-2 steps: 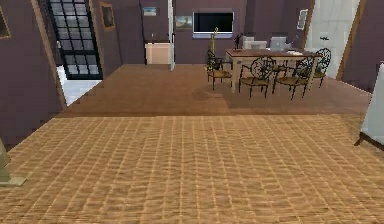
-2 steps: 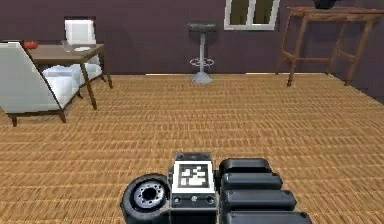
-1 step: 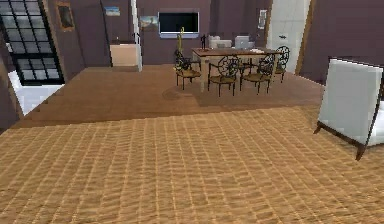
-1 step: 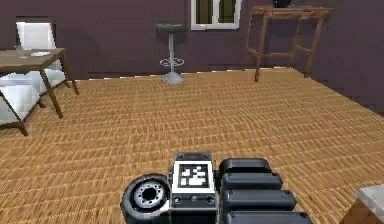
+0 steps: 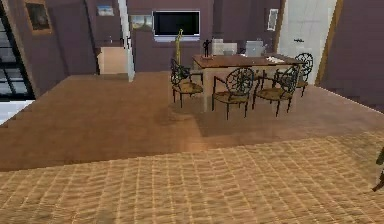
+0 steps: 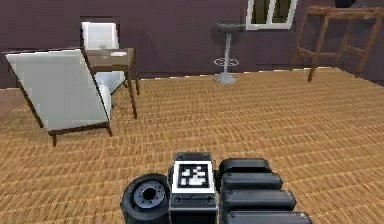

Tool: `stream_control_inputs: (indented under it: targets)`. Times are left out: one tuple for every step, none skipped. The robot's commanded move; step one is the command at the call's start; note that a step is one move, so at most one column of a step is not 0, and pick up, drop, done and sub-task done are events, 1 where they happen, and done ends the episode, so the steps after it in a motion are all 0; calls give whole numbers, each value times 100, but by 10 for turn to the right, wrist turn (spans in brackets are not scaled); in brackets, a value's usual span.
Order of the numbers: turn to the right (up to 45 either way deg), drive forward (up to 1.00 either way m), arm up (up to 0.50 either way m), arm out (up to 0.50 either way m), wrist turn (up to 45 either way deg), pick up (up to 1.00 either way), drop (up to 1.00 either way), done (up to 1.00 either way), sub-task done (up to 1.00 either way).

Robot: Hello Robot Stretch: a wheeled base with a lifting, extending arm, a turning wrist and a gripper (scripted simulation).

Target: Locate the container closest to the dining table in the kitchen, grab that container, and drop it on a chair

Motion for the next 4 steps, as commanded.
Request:
stream_control_inputs:
  targets:
    - [0,100,0,0,0,0,0,0,0]
    - [0,100,0,0,0,0,0,0,0]
    - [60,0,0,0,0,0,0,0,0]
    - [0,45,0,0,0,0,0,0,0]
